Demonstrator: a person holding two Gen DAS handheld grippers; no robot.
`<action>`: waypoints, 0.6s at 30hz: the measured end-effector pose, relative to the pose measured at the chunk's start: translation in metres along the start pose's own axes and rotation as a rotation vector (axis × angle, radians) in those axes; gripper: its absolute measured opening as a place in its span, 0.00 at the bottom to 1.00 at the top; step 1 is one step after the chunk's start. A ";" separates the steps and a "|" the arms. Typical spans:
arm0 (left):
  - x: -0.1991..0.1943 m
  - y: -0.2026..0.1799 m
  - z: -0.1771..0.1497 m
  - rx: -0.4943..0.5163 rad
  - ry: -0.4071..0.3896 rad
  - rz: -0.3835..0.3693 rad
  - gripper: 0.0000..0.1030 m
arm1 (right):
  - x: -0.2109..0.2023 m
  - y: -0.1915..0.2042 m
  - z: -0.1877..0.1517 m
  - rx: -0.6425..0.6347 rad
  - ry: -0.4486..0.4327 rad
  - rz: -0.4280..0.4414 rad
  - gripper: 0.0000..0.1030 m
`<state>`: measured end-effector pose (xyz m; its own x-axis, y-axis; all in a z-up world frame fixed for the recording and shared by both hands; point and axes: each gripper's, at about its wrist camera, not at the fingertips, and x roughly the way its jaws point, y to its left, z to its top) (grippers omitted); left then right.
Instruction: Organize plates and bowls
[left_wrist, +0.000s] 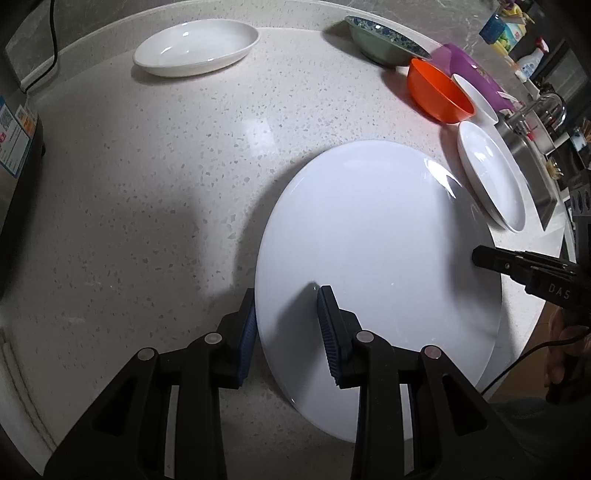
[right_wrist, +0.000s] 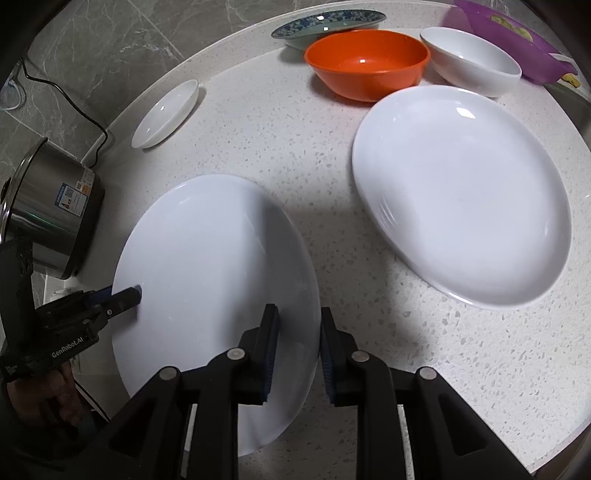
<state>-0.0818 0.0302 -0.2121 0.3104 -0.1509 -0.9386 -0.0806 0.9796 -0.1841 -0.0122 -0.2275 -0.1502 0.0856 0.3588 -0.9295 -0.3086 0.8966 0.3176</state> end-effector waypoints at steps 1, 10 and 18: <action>-0.001 0.000 -0.002 -0.001 -0.002 0.002 0.30 | 0.000 0.000 -0.001 -0.003 -0.003 0.000 0.23; -0.016 0.005 -0.001 -0.046 -0.093 -0.061 0.66 | -0.015 0.000 -0.010 -0.021 -0.077 -0.008 0.47; -0.049 0.007 0.013 -0.117 -0.124 -0.144 1.00 | -0.071 -0.038 -0.036 0.081 -0.251 0.063 0.75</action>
<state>-0.0851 0.0459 -0.1638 0.4404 -0.2634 -0.8583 -0.1340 0.9260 -0.3529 -0.0407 -0.2966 -0.1030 0.3044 0.4586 -0.8349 -0.2451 0.8847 0.3966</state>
